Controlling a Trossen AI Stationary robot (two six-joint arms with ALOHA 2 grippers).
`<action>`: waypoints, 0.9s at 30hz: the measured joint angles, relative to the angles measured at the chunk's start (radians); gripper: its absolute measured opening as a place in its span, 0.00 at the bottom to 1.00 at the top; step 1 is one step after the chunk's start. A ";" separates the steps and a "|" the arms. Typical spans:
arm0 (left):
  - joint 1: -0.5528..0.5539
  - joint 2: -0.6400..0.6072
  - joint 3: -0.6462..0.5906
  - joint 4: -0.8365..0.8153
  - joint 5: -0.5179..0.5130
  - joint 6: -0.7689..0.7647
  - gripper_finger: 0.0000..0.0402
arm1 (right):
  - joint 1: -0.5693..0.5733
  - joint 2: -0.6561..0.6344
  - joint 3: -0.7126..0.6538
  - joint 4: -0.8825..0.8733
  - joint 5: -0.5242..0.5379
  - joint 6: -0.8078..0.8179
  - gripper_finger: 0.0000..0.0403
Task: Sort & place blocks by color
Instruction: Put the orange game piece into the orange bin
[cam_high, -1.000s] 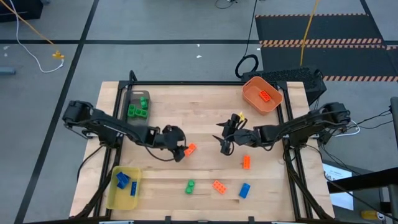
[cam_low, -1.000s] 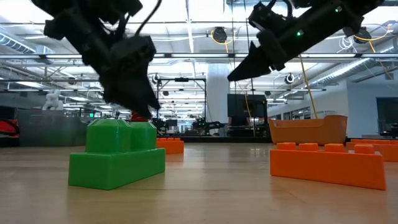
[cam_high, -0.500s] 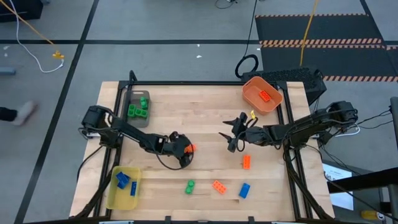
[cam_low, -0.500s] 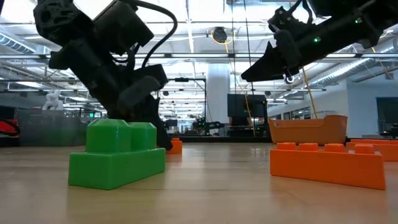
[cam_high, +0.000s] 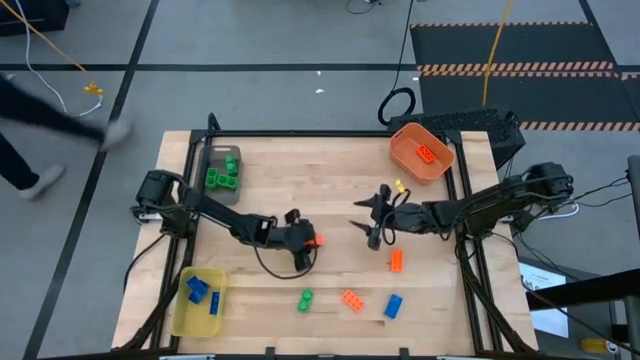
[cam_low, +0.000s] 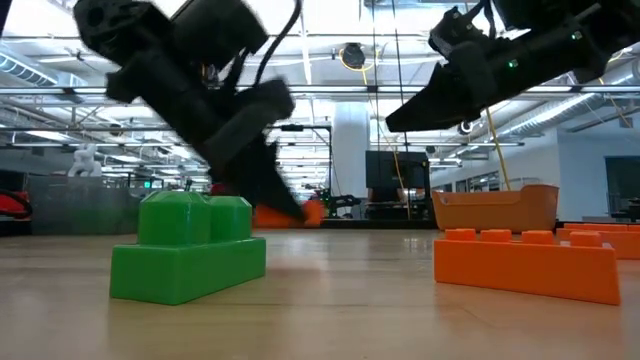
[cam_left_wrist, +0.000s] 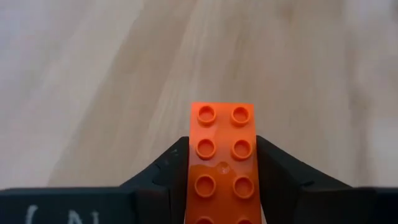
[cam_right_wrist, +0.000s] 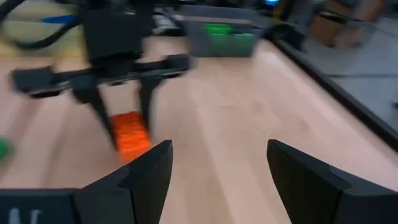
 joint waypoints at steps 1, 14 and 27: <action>0.006 0.000 0.018 0.001 0.007 0.027 0.35 | 0.000 0.008 0.000 0.014 -0.036 -0.015 0.63; 0.094 -0.002 0.205 -0.079 0.305 0.085 0.35 | 0.094 0.160 0.000 0.198 -0.153 -0.539 0.63; 0.148 -0.003 0.212 0.013 0.438 -0.021 0.36 | 0.121 0.230 0.002 0.319 -0.095 -0.695 0.63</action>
